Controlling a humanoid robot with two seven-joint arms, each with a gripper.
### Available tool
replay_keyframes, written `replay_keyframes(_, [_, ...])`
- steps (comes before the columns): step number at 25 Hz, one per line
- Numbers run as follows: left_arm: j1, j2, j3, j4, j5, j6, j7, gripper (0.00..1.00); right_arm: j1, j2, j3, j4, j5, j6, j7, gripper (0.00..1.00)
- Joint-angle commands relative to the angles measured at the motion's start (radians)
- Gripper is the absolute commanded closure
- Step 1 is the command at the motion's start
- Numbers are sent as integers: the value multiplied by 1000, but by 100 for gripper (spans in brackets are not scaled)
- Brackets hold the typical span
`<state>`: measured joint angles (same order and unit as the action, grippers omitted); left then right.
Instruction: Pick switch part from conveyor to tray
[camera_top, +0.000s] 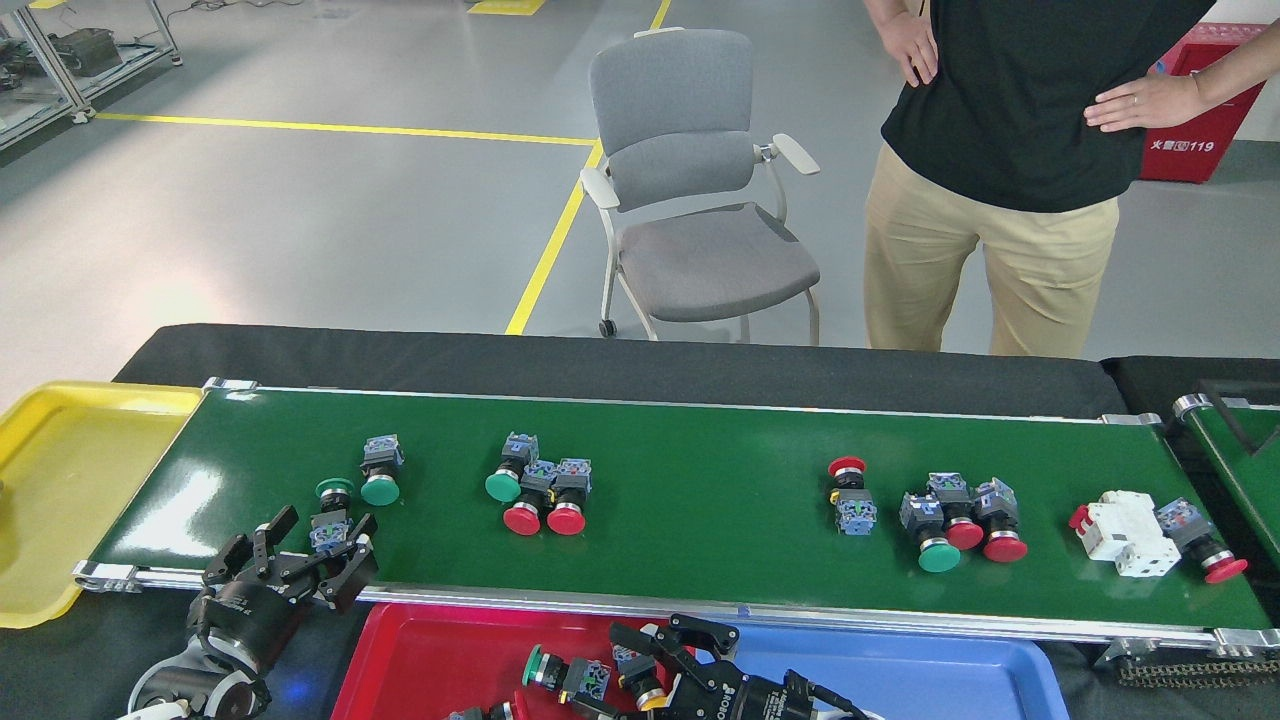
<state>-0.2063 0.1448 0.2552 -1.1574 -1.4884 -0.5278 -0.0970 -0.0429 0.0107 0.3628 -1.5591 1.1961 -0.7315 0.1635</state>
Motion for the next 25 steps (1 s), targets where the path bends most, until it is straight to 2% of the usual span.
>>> replay_keyframes(1, [-12, 13, -17, -1, -1, 5, 17, 77, -17, 38, -65, -18, -6, 52, 2, 0])
replay_keyframes(2, [-12, 13, -16, 1, 0, 8, 17, 80, -17, 54, -93, -18, -6, 84, 1, 0])
replay_keyframes(3, [-10, 15, -16, 4, 2, 14, 39, 88, -25, 77, -146, -18, -4, 156, -1, 0])
replay_keyframes(7, [21, 27, -27, -10, 2, 6, 197, 96, -49, 74, -252, -22, 5, 466, -19, 1])
replay_keyframes(9, [73, 44, -44, -59, 3, -9, 218, 97, -45, 25, -278, -30, 8, 627, -67, 1])
replay_keyframes(11, [145, 47, -47, -162, 10, -69, 220, 97, -22, -61, -286, -35, 7, 739, -122, 1])
replay_keyframes(13, [228, 44, -36, -277, 20, -164, 220, 97, 35, -92, -295, -56, 5, 811, -176, 1])
replay_keyframes(15, [329, 50, -37, -384, 40, -258, 220, 93, 132, -106, -323, -116, 5, 831, -211, 0])
replay_keyframes(16, [387, 52, -36, -430, 46, -258, 218, 85, 190, -110, -337, -156, 4, 828, -217, 0])
replay_keyframes(18, [481, 48, -31, -504, 48, -258, 218, 60, 288, -110, -344, -211, 4, 814, -222, 0])
replay_keyframes(19, [516, 42, -21, -525, 48, -258, 218, 35, 307, -109, -343, -211, 5, 811, -233, 0])
replay_keyframes(20, [530, 33, -10, -536, 46, -258, 218, 5, 316, -109, -343, -211, 4, 810, -242, 0])
replay_keyframes(21, [541, 18, 1, -542, 48, -258, 220, 0, 319, -109, -341, -211, 5, 810, -248, 0])
replay_keyframes(25, [538, -7, 7, -533, 48, -258, 220, 0, 285, -106, -332, -211, 10, 813, -240, 0])
